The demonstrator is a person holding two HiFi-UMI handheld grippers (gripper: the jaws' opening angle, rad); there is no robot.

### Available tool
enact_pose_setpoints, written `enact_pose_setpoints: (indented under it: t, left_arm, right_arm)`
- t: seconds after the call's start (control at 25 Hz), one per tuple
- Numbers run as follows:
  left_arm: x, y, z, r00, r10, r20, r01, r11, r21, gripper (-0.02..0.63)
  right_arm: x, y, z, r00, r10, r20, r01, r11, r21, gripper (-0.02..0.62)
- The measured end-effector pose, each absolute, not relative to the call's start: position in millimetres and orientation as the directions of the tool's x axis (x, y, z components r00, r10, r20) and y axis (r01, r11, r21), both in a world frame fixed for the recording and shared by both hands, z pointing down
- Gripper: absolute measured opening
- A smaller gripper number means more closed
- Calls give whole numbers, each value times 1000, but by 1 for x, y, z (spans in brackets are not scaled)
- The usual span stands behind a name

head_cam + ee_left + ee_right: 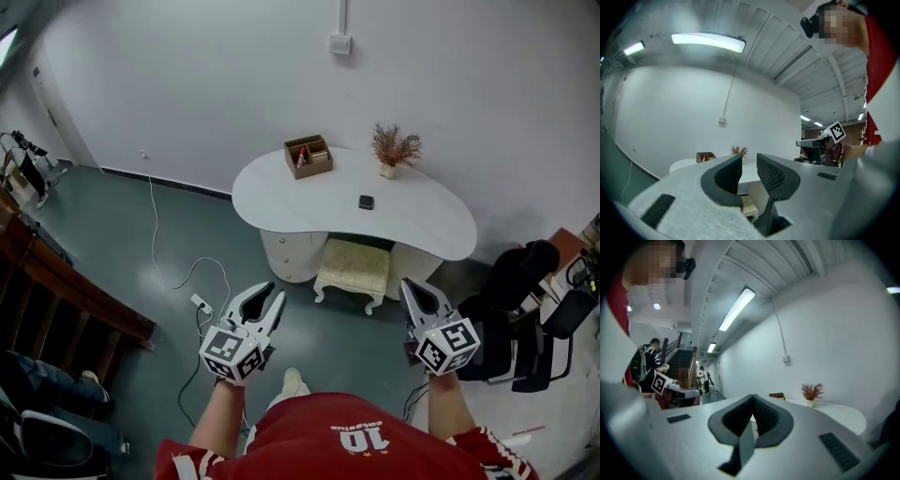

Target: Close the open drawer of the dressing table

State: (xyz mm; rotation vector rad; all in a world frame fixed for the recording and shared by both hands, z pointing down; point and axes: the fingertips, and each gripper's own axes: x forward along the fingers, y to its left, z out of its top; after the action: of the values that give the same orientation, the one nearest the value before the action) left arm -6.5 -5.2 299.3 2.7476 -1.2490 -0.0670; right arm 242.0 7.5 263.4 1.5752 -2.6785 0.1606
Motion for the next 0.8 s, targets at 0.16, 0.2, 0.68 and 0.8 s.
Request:
enact_pose_setpoints:
  t: [0.16, 0.2, 0.68, 0.8]
  left_arm:
    - [15, 37, 282, 635, -771, -43, -748, -628, 216, 81]
    - [16, 46, 278, 621, -782, -53, -755, -615, 228, 78]
    - [16, 87, 238, 621, -779, -92, -771, -628, 108, 41]
    - [8, 84, 225, 618, -780, -100, -776, -625, 84, 25]
  right_arm:
    - [273, 41, 257, -507, -860, 49, -860, 502, -91, 5]
    - [278, 49, 257, -511, -858, 45, -857, 505, -97, 5]
    - [279, 92, 227, -483, -876, 0, -873, 481, -77, 5]
    - [272, 93, 217, -464, -885, -17, -883, 464, -66, 5]
